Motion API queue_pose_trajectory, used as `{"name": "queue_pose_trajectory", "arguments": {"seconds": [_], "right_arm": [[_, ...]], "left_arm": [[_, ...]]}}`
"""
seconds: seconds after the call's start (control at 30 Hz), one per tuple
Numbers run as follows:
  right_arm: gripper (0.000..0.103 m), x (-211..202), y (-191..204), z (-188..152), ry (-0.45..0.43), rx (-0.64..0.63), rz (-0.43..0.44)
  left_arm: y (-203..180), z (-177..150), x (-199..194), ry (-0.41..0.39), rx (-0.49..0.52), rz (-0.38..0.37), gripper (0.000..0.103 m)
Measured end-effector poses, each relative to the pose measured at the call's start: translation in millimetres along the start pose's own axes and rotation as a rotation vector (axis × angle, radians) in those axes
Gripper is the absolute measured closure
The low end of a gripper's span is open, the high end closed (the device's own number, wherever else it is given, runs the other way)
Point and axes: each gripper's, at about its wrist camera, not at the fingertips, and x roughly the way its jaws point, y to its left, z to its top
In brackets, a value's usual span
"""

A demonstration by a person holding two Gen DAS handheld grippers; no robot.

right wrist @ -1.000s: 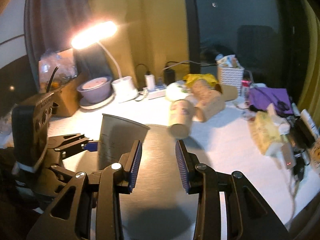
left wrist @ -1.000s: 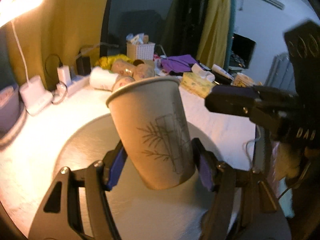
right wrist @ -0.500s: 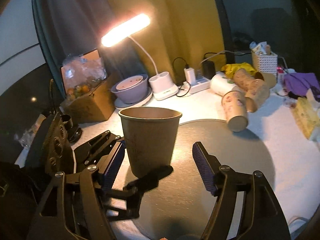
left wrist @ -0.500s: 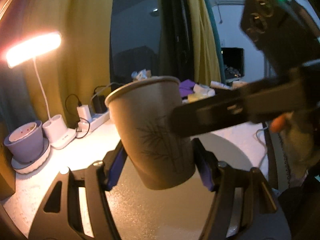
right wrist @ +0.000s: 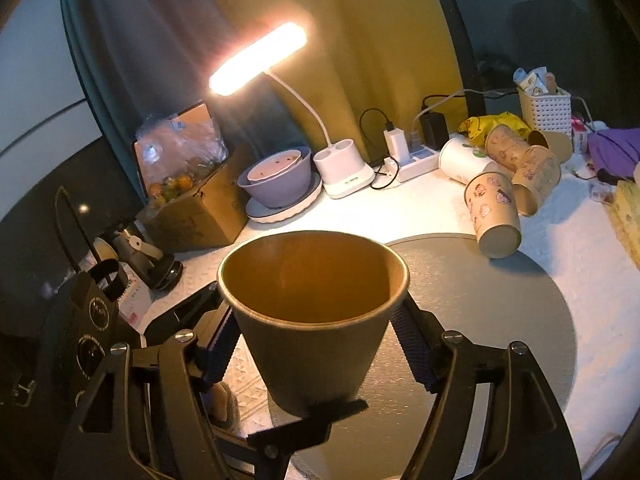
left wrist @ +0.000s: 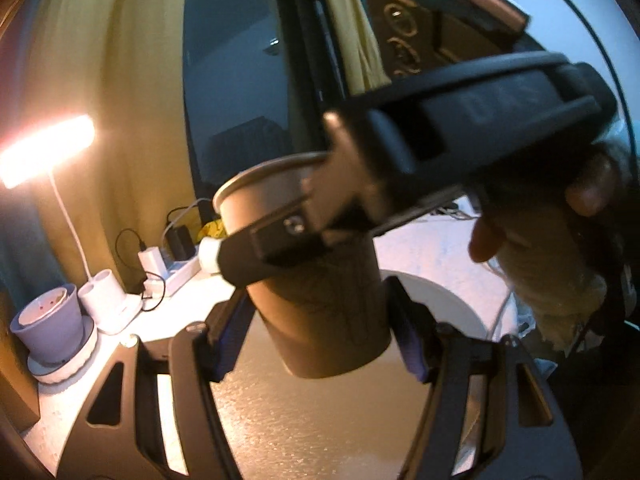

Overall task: Flip cup upright
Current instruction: 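Rotate the held cup upright while the right gripper grasps its rim, then open the left gripper and carry the upright cup with the right gripper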

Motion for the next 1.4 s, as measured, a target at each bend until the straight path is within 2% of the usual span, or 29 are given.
{"name": "queue_pose_trajectory", "arguments": {"seconds": [0.17, 0.37, 0.43, 0.47, 0.53, 0.93, 1.03, 1.23, 1.4], "right_arm": [[0.034, 0.4, 0.4, 0.9, 0.004, -0.006, 0.001], [0.035, 0.9, -0.6, 2.7, 0.005, -0.01, -0.008], [0.035, 0.6, -1.0, 3.4, 0.001, -0.011, -0.017], [0.035, 0.2, -1.4, 3.9, -0.001, -0.013, -0.025], [0.035, -0.7, -3.6, 4.9, -0.007, -0.013, -0.039], [0.035, -4.5, -13.4, 11.3, -0.05, -0.054, -0.184], [0.035, -5.4, -19.0, 14.0, -0.064, -0.055, -0.21], [0.035, -5.1, -28.5, 21.4, -0.097, -0.095, -0.312], [0.035, 6.3, -37.6, 22.3, -0.102, -0.125, -0.378]], "left_arm": [[2.2, 0.6, 4.2, 0.008, -0.003, 0.001, 0.037], [6.8, -1.1, 12.8, 0.036, -0.015, 0.002, 0.037], [-4.7, -0.2, 4.6, 0.045, -0.016, 0.004, 0.036], [-3.0, -0.5, 6.7, 0.051, -0.021, 0.001, 0.03], [0.0, -0.3, 6.7, 0.048, -0.034, 0.001, 0.025], [3.9, -3.2, 9.6, 0.079, -0.064, 0.018, 0.024], [6.6, -4.2, 13.4, 0.108, -0.082, 0.026, 0.024], [28.9, -8.9, 21.5, 0.154, -0.192, 0.04, 0.024], [55.8, -16.4, 26.1, 0.191, -0.338, 0.062, 0.024]]}}
